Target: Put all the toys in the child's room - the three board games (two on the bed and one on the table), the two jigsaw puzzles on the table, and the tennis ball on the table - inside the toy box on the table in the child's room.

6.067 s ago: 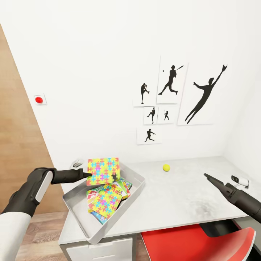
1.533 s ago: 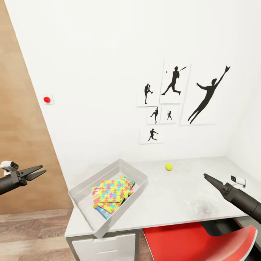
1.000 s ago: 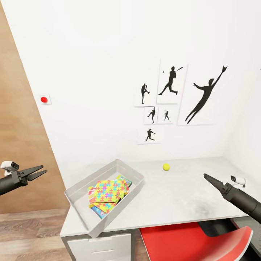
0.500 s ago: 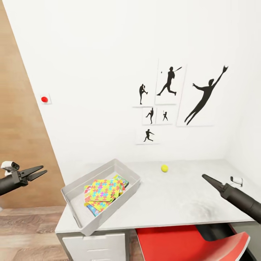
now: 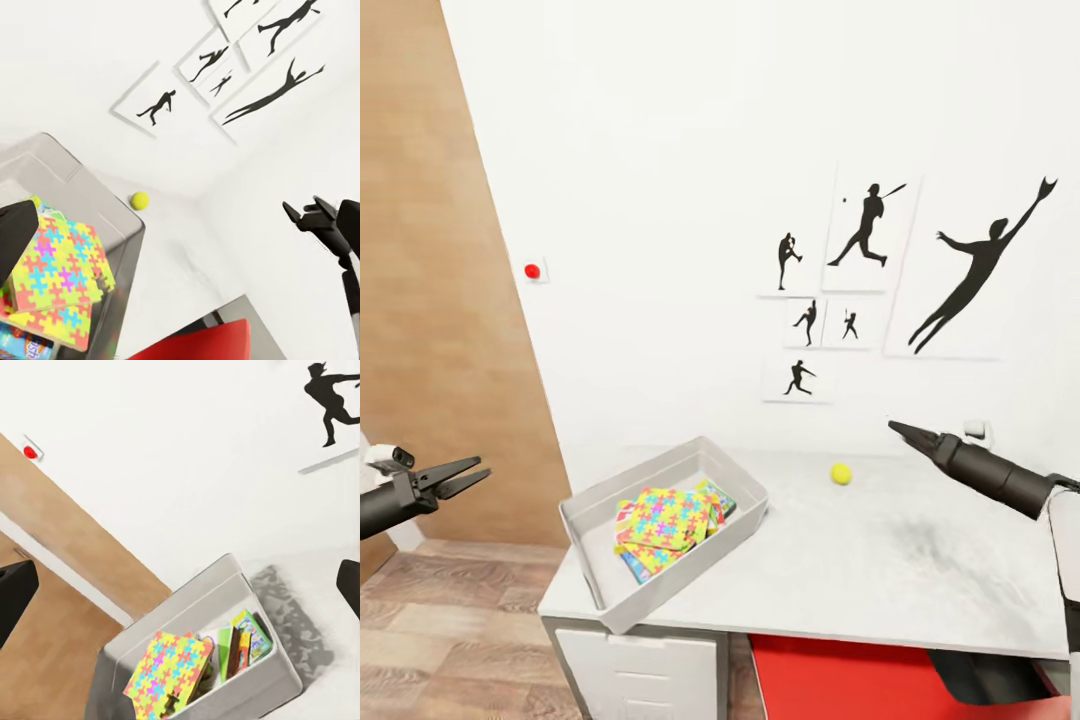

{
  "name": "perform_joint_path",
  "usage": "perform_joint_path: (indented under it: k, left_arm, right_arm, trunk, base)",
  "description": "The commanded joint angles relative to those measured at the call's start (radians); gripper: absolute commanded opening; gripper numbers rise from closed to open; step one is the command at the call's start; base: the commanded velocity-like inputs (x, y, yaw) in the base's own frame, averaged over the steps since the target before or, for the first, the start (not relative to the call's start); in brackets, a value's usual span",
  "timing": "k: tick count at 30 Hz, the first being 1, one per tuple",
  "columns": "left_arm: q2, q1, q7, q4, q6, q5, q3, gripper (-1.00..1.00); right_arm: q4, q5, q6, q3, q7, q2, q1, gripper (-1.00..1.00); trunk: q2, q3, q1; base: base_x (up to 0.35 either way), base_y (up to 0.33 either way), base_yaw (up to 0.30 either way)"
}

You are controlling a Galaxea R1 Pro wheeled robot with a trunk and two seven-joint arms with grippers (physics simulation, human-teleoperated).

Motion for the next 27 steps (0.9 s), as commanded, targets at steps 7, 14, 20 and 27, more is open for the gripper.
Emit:
perform_joint_path:
  k: [7,14,20,27]
  left_arm:
    - [0.000,-0.001,-0.003,0.000,0.010,0.000,0.000,1.00]
    - [0.001,-0.001,-0.003,0.000,0.010,0.000,0.000,1.00]
    - [0.001,-0.001,-0.003,0.000,0.010,0.000,0.000,1.00]
    - [0.001,-0.001,-0.003,0.000,0.009,0.000,0.000,1.00]
  right_arm:
    - [0.062,0.002,0.017,0.083,-0.115,-0.033,-0.124,1.00]
    - [0.094,0.000,0.017,0.106,-0.132,-0.068,-0.140,1.00]
    - [0.101,0.000,0.017,0.109,-0.135,-0.075,-0.140,1.00]
    - [0.104,0.000,0.017,0.110,-0.136,-0.076,-0.139,1.00]
  trunk:
    - [-0.002,-0.003,0.001]
    - [-0.002,-0.004,0.001]
    - [-0.002,-0.004,0.001]
    - [-0.002,-0.004,0.001]
  base:
    - [0.000,-0.052,0.117]
    - [0.000,-0.073,0.019]
    - [0.073,-0.016,0.004]
    - [0.128,-0.017,0.001]
